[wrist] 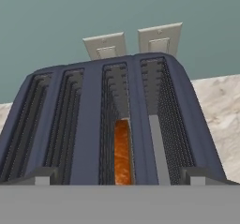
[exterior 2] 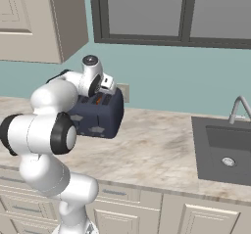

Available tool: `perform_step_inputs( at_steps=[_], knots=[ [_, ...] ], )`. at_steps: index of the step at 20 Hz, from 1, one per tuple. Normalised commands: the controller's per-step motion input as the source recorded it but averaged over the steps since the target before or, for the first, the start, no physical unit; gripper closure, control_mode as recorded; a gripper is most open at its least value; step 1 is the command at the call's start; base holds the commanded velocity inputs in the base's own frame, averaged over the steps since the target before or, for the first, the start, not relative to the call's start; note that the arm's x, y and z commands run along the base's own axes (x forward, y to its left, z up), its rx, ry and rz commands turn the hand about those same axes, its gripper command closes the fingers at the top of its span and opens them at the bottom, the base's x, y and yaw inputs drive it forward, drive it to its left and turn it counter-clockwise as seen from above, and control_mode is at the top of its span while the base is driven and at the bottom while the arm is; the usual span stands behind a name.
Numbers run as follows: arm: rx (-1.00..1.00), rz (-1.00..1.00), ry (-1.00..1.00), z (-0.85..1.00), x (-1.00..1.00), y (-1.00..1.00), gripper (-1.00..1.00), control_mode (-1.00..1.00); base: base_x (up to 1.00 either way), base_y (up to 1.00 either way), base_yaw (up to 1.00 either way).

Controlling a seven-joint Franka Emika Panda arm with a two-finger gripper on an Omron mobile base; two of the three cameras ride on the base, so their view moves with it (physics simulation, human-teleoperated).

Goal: Start the toaster. Once the lever pops up, take the bread to the plate on the dining counter.

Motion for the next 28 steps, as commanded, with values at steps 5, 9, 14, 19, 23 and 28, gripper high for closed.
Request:
perform_step_inputs(
  at_steps=[5, 9, 14, 19, 23, 28],
  knots=[
    [0.0, 0.0, 0.0, -0.11, 0.0, 0.1, -1.0, -1.0, 0.0, 0.0, 0.0],
    [0.0, 0.0, 0.0, -0.04, 0.0, 0.03, -1.0, -1.0, 0.0, 0.0, 0.0],
    [0.0, 0.0, 0.0, -0.04, 0.01, 0.0, -1.0, -1.0, 0.0, 0.0, 0.0],
    [0.0, 0.0, 0.0, -0.06, 0.04, 0.0, -1.0, -1.0, 0.0, 0.0, 0.0],
    [0.0, 0.0, 0.0, -0.07, 0.06, 0.0, -1.0, -1.0, 0.0, 0.0, 0.0],
    [0.0, 0.0, 0.0, -0.09, 0.07, 0.0, -1.0, -1.0, 0.0, 0.0, 0.0]
  ],
)
